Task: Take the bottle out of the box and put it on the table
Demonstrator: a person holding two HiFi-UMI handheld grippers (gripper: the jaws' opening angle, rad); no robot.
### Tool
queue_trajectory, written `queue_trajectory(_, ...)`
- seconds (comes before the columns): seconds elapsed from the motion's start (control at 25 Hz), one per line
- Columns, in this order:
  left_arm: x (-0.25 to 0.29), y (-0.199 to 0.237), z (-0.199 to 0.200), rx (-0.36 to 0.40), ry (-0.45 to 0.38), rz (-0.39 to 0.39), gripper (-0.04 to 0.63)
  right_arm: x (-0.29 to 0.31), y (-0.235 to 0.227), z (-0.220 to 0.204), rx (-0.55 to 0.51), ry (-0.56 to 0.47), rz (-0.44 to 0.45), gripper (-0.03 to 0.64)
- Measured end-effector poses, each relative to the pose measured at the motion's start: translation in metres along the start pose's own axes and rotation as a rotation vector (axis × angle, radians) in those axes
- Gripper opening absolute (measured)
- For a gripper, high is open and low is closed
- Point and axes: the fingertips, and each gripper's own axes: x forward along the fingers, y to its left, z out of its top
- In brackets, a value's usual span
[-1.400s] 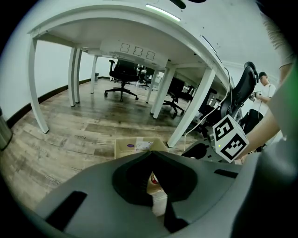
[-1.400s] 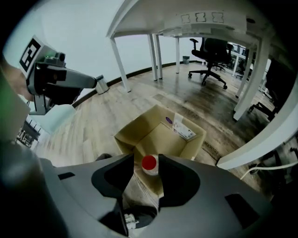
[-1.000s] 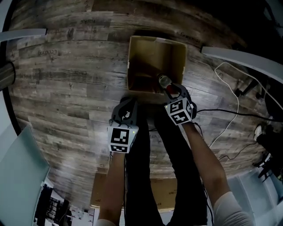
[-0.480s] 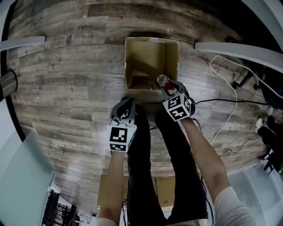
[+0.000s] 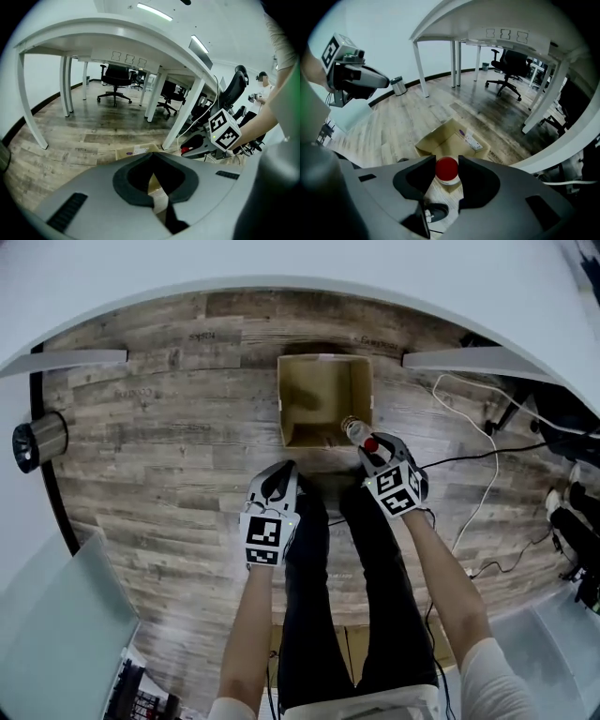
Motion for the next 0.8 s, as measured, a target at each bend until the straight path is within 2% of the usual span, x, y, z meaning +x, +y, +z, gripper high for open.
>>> queue_trajectory(0.24, -0.042, 0.002, 0.042, 0.018, -0.019, 0.001, 0.014, -0.062, 0.010, 0.032, -0.096, -0.004, -0.006, 0.180)
queue_trajectory(0.68, -0.130, -0.003, 0.120, 0.029, -0.056, -0.007, 0.015, -0.182, 0.029, 0.121, -0.054, -0.075, -0.011, 0.179)
queue_trajectory(0.8, -0.156, -0.002, 0.141, 0.040, -0.073, -0.003, 0.014, -0.212, 0.032, 0.150, -0.079, -0.103, -0.015, 0.179)
